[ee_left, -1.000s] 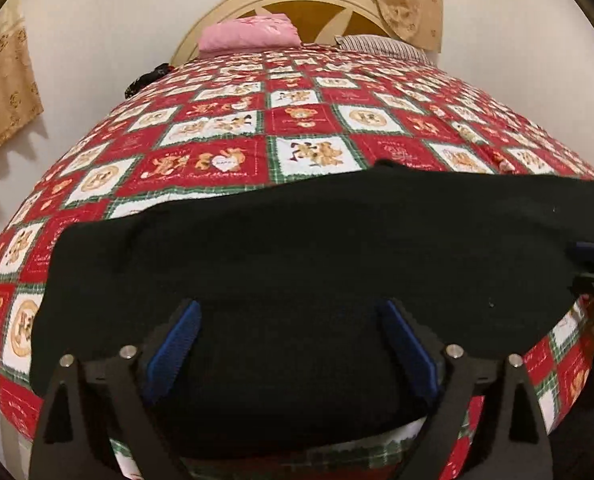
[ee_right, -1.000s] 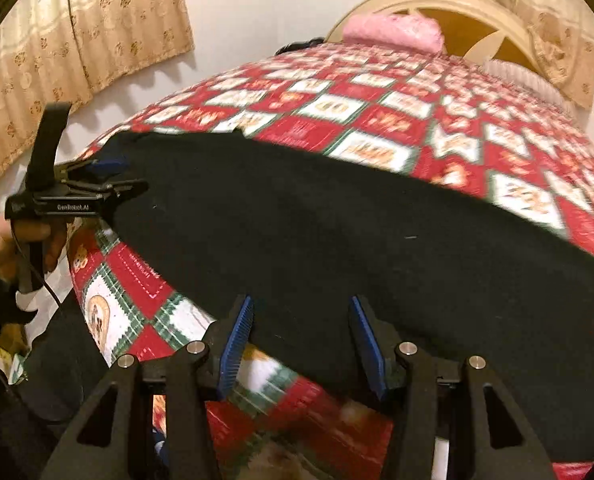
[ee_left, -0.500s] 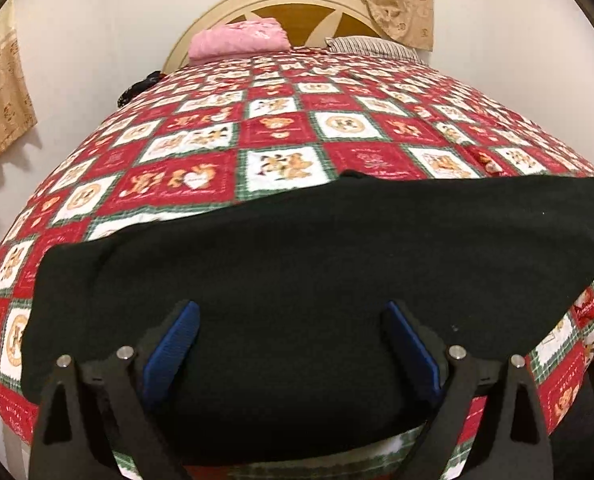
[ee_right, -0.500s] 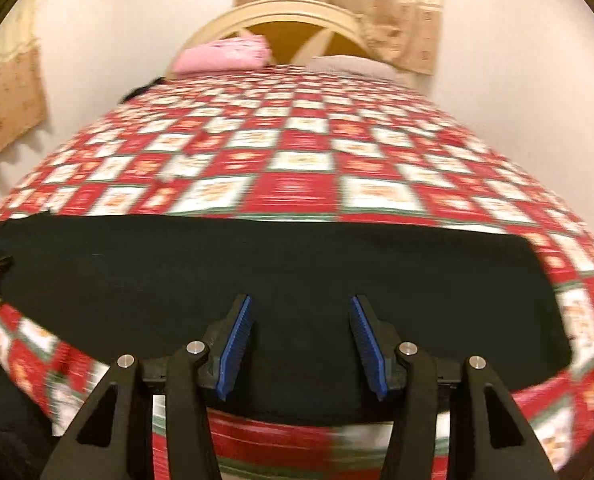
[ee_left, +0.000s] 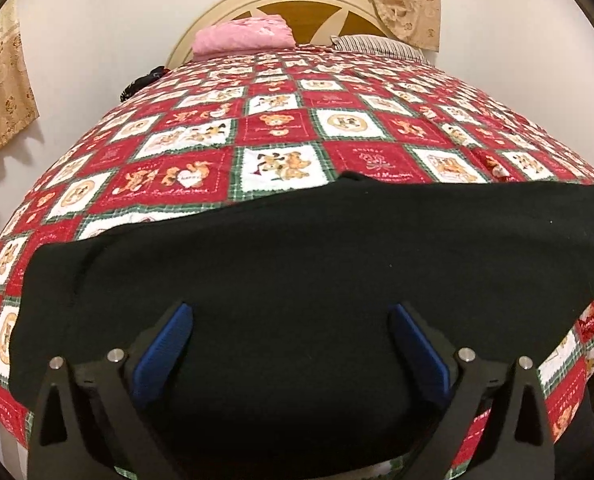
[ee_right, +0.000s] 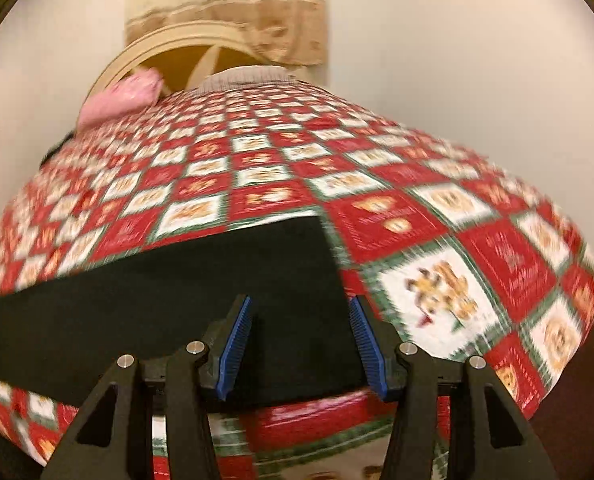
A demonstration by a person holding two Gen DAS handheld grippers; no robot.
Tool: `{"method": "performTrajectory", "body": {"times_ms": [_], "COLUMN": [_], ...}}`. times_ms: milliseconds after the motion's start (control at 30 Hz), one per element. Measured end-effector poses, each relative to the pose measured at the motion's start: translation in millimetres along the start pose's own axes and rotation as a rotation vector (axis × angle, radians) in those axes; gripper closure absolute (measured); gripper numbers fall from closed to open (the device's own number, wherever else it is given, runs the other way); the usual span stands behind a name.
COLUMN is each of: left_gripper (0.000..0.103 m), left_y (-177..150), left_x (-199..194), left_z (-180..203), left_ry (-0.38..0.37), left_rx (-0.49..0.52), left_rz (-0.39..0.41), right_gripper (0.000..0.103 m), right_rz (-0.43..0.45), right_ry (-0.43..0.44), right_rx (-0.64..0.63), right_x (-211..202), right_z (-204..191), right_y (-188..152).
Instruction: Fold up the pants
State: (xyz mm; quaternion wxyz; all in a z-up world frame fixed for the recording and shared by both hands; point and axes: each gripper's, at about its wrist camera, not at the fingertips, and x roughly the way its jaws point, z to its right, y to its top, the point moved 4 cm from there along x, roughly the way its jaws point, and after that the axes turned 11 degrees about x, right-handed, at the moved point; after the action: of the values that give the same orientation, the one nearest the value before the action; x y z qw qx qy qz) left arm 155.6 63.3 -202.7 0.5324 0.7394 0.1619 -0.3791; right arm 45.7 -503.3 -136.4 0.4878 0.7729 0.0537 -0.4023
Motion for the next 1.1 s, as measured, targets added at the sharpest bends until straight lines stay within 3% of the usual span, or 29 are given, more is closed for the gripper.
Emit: {"method": "performTrajectory", "body": {"times_ms": [333, 600, 700, 767, 900, 1100], "left_gripper": [0.0, 0.0, 0.0, 0.0, 0.0, 0.0], "left_y": [0.5, 0.2, -0.2, -0.9, -2.0, -2.7], "left_x": [3.8, 5.8, 5.6, 4.9, 3.6, 2.4], "left_z": [-1.5, -2.2, -2.6, -2.9, -3.8, -4.6], "left_ry": [-0.005, -0.017, -0.023, -0.026, -0.035, -0.051], "left_rx": [-0.019, -0.023, -0.026, -0.028, -0.034, -0.038], "left_rz": [0.003, 0.012, 0.017, 0.023, 0.034, 0.046], "right_gripper": [0.051, 0.051, 0.066, 0.087, 0.09, 0.091], "right_rz": [-0.045, -0.062, -0.065, -0.081, -0.092, -0.013], "right_ry": [0.086, 0.106, 0.114, 0.155, 0.198, 0.199], "right_rx": [0.1, 0.093, 0.138, 0.192, 0.242, 0.164], "right_x": [4.6, 17.2, 19.3, 17.8, 12.4, -18.5], "right_z": [15.1, 8.2, 13.7, 20.1, 22.6, -13.7], "right_y": [-2.9, -8.7, -2.8, 0.2, -0.5, 6.4]}}
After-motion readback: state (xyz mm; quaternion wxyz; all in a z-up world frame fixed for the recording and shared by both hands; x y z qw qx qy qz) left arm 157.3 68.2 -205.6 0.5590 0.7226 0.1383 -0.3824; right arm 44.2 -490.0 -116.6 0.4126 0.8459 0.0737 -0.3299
